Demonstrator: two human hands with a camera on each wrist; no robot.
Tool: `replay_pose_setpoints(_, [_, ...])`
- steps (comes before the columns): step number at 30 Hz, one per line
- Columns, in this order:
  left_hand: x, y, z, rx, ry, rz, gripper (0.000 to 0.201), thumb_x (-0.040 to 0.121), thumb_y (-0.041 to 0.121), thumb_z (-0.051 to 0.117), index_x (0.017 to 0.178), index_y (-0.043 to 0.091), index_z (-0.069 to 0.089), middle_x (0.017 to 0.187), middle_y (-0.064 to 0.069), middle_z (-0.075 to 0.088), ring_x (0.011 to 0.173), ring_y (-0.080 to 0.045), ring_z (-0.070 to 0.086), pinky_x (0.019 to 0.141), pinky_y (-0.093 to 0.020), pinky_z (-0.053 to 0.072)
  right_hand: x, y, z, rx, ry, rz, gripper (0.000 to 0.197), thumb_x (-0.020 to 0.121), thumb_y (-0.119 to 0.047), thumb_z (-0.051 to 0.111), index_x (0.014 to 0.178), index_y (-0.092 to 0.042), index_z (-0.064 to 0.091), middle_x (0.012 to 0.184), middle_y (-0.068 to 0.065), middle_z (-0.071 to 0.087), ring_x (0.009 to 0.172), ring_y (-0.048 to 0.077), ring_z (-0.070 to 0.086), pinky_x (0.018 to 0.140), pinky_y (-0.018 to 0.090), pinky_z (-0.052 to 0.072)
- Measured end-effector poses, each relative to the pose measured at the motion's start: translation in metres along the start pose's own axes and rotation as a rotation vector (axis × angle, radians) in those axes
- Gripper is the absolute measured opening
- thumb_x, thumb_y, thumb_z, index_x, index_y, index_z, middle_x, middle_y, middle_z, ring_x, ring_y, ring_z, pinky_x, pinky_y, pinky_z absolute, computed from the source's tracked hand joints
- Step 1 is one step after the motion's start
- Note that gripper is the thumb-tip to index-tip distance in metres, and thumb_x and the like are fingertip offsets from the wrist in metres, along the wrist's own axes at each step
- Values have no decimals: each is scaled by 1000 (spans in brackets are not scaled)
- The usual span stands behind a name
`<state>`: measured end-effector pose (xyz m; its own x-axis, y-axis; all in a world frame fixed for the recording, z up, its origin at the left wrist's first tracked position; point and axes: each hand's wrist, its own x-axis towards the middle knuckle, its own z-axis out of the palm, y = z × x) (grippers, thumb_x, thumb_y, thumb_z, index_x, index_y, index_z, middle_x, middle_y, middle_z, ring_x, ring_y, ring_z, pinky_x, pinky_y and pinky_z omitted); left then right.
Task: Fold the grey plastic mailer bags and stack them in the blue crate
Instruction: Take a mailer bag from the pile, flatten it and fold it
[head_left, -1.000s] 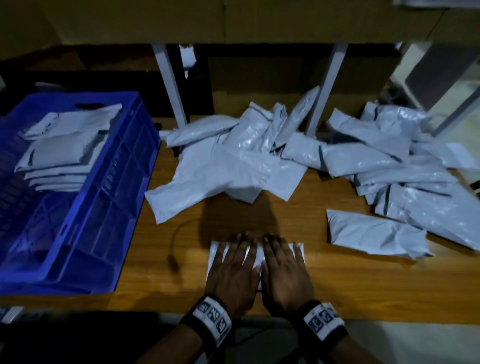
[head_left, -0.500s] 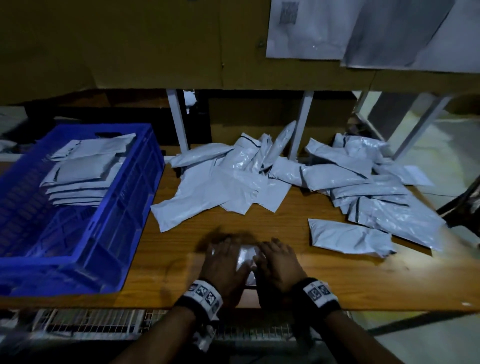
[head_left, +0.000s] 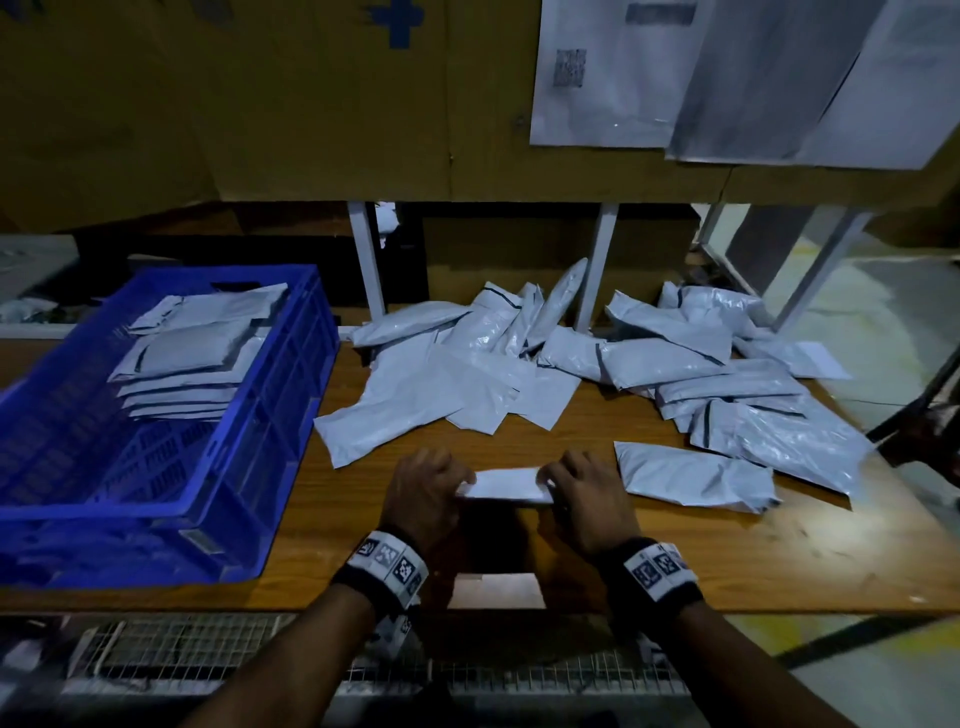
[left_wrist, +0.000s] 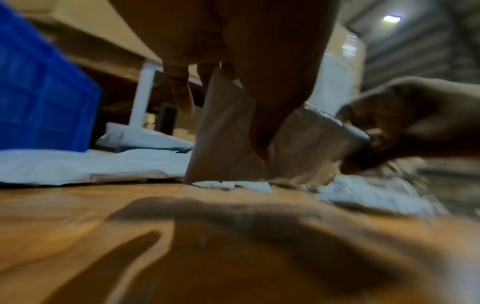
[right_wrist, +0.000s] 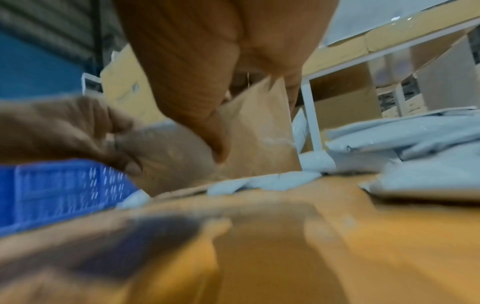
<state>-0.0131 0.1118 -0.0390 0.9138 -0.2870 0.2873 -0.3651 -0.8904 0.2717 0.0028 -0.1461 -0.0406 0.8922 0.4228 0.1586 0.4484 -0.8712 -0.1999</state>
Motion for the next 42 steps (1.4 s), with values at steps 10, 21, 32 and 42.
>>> replay_pose_setpoints(10, [-57,23,41,119,-299,43,71,77,65,58,131,20,65,136,-9,62,128,-28,56,111,-59,41,-47,-6,45,26,-72,8,63,94,-69,48,132,-22,63,142,10,58,132,31,53,106,54,45])
replay_pose_setpoints(21, [-30,35,36,266,-448,-34,77,92,47,22,162,15,19,171,-5,8,158,-22,-3,125,-56,-5,-36,-16,66,57,-67,88,61,106,-55,24,150,-21,48,162,13,37,150,32,34,115,59,33])
replay_pose_setpoints(32, [-16,36,91,132,-409,-140,73,105,57,4,163,13,-4,171,-5,-8,157,-17,-12,126,-43,-8,-22,-8,80,45,-101,112,64,109,-48,13,164,-15,17,172,3,2,158,17,-7,126,58,8])
replay_pose_setpoints(42, [-15,32,100,106,-377,-123,71,105,53,11,164,14,7,172,-6,4,158,-16,-2,126,-44,-3,-19,-7,87,16,-98,122,63,107,-46,18,158,-14,36,170,6,20,158,21,9,125,57,11])
